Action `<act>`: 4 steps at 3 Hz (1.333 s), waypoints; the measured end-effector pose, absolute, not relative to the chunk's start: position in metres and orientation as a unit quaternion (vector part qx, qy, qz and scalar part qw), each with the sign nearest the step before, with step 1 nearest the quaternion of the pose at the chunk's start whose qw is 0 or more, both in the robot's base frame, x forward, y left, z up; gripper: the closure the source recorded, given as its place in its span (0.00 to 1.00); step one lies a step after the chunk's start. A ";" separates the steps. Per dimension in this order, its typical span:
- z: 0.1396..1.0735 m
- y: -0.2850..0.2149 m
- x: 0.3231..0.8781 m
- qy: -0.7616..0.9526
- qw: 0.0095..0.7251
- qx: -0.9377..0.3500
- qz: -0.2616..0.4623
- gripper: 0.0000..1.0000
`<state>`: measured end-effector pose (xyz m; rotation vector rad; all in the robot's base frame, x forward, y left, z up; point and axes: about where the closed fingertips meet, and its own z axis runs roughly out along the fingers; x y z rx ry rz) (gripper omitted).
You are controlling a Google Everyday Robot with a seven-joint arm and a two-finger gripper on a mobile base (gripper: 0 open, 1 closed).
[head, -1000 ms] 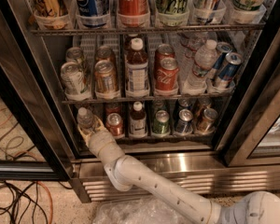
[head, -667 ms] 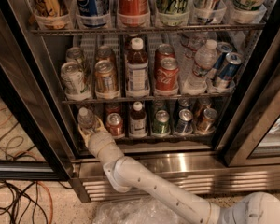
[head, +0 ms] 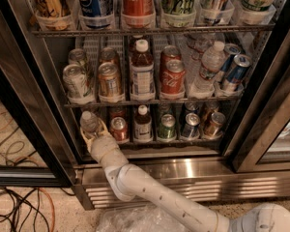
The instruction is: Pick water bottle from bottom shelf of fridge
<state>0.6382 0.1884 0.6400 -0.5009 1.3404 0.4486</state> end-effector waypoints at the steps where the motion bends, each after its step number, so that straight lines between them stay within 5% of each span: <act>1: 0.653 0.188 0.634 0.600 0.739 -0.230 0.201 1.00; 4: 0.669 0.177 0.605 0.570 0.762 -0.248 0.181 1.00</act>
Offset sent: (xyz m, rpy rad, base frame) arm -0.0192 -0.0030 0.0259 -0.0178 -0.0924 -0.0019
